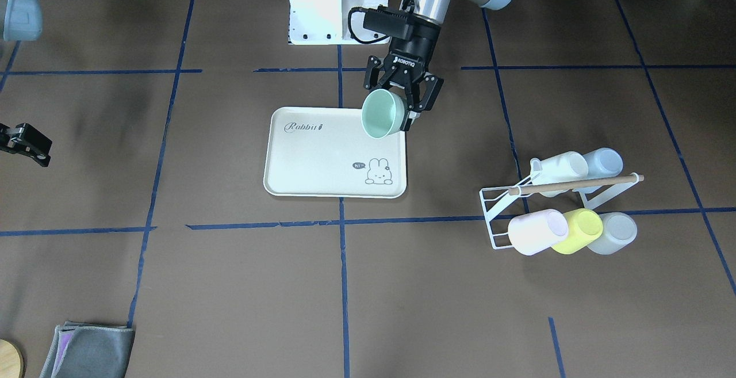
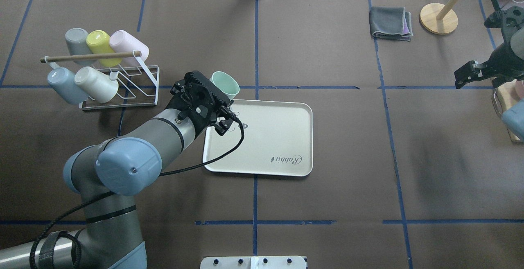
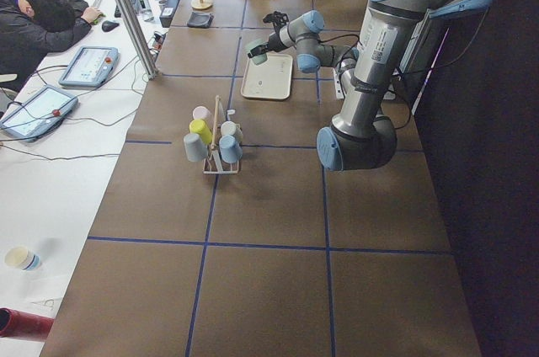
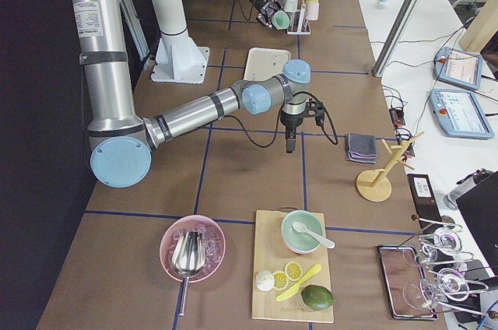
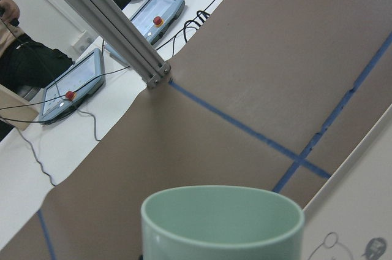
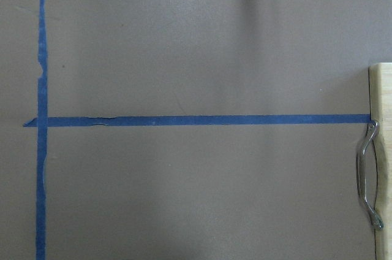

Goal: Pick up and place green cup on tray

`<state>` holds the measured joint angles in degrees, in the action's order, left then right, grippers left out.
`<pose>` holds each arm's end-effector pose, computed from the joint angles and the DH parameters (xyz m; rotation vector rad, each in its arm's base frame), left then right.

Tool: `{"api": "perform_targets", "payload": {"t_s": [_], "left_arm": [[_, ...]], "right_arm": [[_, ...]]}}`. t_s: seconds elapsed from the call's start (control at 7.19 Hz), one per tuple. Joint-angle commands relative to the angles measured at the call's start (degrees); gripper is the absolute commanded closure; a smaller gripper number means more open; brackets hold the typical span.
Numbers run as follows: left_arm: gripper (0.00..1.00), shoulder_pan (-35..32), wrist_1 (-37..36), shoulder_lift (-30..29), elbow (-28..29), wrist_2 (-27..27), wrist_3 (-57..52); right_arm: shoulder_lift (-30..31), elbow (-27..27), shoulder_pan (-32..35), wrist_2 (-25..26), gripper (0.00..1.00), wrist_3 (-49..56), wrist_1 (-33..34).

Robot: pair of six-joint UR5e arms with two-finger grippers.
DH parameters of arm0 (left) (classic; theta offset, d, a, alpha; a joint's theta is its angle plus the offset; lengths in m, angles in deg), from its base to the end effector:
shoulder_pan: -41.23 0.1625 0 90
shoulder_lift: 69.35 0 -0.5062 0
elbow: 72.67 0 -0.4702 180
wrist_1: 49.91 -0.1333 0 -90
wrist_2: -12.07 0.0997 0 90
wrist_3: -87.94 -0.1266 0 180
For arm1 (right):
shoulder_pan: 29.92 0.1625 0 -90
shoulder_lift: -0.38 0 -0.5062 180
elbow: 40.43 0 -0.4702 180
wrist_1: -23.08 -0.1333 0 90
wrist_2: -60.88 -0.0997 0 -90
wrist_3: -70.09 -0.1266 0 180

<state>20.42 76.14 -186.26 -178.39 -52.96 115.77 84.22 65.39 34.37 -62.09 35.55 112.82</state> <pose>0.5947 -0.4258 0.2202 1.1676 0.7697 0.3020 -0.2122 -0.5891 0.5504 0.0412 -0.6804 0.0364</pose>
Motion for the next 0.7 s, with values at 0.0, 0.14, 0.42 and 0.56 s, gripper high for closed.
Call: {"api": "perform_targets", "payload": {"t_s": [0.0,0.14,0.42,0.56], "left_arm": [[0.61,1.64,16.98,0.02,7.26,-0.09,5.55],[0.61,2.78,23.83,0.02,10.68,-0.09,8.53],[0.62,3.49,35.28,-0.77,19.99,-1.4,8.39],[0.62,3.4,36.54,-1.47,20.82,-2.02,8.21]], "right_arm": [[0.09,0.0,0.04,0.01,0.0,0.0,0.0],[0.09,-0.09,0.04,0.01,0.0,0.0,0.0],[0.09,-0.09,0.04,0.01,0.0,0.0,0.0],[0.09,-0.18,0.04,0.01,0.0,0.0,0.0]]}}
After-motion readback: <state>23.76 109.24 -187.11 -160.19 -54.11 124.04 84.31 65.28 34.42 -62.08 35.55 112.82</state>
